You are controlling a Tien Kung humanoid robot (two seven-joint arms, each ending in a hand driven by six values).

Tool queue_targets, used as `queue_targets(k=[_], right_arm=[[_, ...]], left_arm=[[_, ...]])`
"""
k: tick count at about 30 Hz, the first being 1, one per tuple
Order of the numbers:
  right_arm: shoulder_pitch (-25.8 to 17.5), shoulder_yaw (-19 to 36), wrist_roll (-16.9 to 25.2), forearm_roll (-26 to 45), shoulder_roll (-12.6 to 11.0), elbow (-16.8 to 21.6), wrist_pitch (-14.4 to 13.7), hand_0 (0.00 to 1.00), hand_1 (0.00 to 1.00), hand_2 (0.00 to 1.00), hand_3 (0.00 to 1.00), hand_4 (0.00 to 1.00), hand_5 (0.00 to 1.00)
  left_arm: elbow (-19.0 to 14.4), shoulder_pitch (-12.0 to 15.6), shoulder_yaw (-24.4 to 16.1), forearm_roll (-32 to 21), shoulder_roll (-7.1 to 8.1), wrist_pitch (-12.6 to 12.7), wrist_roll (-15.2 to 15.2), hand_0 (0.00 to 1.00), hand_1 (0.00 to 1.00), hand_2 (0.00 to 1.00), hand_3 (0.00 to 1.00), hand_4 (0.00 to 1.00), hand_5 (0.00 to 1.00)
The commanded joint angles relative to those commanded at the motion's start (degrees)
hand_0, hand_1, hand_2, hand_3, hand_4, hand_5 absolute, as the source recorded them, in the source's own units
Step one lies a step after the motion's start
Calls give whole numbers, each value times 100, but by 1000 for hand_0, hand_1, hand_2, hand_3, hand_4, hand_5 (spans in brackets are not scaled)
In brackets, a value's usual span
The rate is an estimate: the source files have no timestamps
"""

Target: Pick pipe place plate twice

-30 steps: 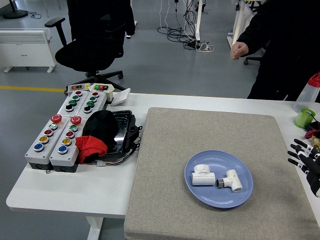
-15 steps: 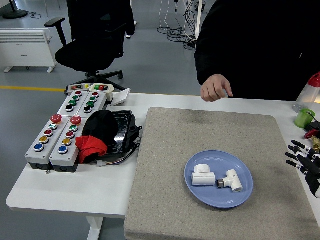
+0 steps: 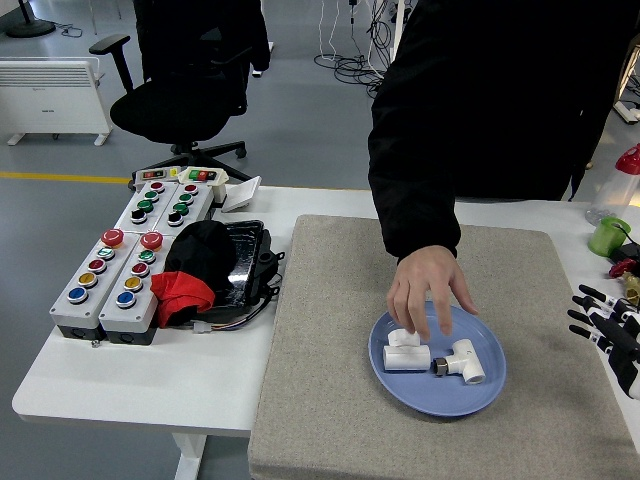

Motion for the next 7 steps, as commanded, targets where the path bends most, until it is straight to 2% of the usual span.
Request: queue_targets(k=[7], right_arm=[[-40,-15,-29,-17,-16,2,-62,777,735,771,761,494,613]], left_arm=[[-6,43,-29,51,-14,-19,14,653,631,633,551,389,998]])
